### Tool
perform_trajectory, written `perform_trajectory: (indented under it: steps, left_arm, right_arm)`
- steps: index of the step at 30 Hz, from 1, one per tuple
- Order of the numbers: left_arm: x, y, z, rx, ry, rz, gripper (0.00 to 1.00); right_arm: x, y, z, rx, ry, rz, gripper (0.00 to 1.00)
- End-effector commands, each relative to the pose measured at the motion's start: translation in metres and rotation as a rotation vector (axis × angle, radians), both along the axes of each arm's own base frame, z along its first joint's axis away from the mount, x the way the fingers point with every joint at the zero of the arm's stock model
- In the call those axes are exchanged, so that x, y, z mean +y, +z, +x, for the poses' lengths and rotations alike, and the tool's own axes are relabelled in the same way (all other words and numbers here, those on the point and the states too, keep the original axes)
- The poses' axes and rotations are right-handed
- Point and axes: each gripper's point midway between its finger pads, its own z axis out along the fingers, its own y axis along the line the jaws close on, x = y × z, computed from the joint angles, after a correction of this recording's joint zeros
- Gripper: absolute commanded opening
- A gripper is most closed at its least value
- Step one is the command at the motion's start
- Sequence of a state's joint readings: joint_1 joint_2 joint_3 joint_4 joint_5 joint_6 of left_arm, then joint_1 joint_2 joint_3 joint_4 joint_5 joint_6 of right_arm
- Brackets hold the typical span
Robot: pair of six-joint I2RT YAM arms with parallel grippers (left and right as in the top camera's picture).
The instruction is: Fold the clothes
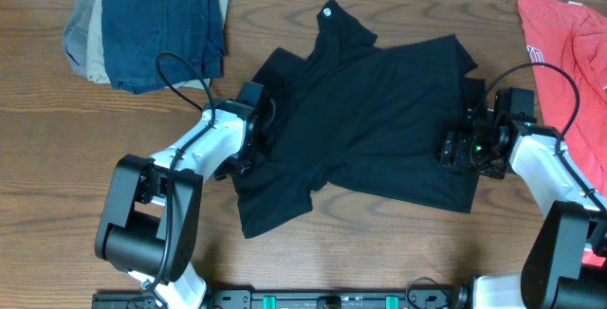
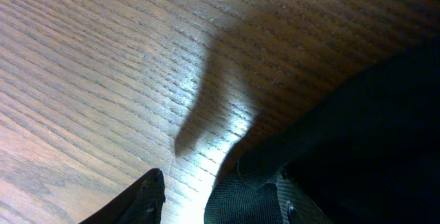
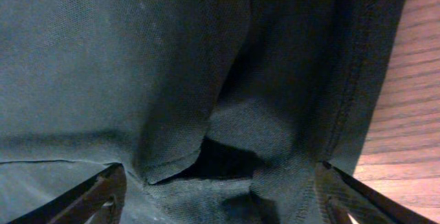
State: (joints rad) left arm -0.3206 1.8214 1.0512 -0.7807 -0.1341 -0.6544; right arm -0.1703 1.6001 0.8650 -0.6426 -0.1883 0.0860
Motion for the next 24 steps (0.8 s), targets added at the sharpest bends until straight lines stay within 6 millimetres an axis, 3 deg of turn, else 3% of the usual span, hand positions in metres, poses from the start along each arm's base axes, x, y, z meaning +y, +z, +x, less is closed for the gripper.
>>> perform_trajectory:
  steps: [1, 9, 14, 17, 21, 24]
  left_arm:
    - [0.004, -0.018, -0.021, 0.084, -0.001, 0.004, 0.55]
    - [0.003, -0.019, -0.019, 0.073, -0.001, 0.001, 0.55]
    - [0.002, -0.02, -0.015, 0.057, -0.001, -0.004, 0.55]
    - [0.001, -0.023, -0.014, 0.042, -0.001, -0.009, 0.55]
    - [0.003, -0.032, -0.019, 0.032, 0.027, -0.011, 0.55]
    - [0.006, -0.037, -0.027, 0.046, 0.044, -0.004, 0.55]
  right_arm:
    - [-0.003, 0.001, 0.004, 0.002, -0.012, -0.045, 0.88]
    - [-0.054, -0.001, -0.011, 0.071, -0.347, -0.227, 0.99]
    - [-0.067, -0.001, -0.011, 0.061, -0.405, -0.198, 0.99]
    - [-0.054, 0.0, -0.003, 0.031, -0.344, -0.093, 0.98]
    - [-0.018, 0.008, 0.015, -0.053, -0.157, 0.086, 0.96]
    - [-0.01, 0.01, 0.016, -0.06, -0.139, 0.133, 0.89]
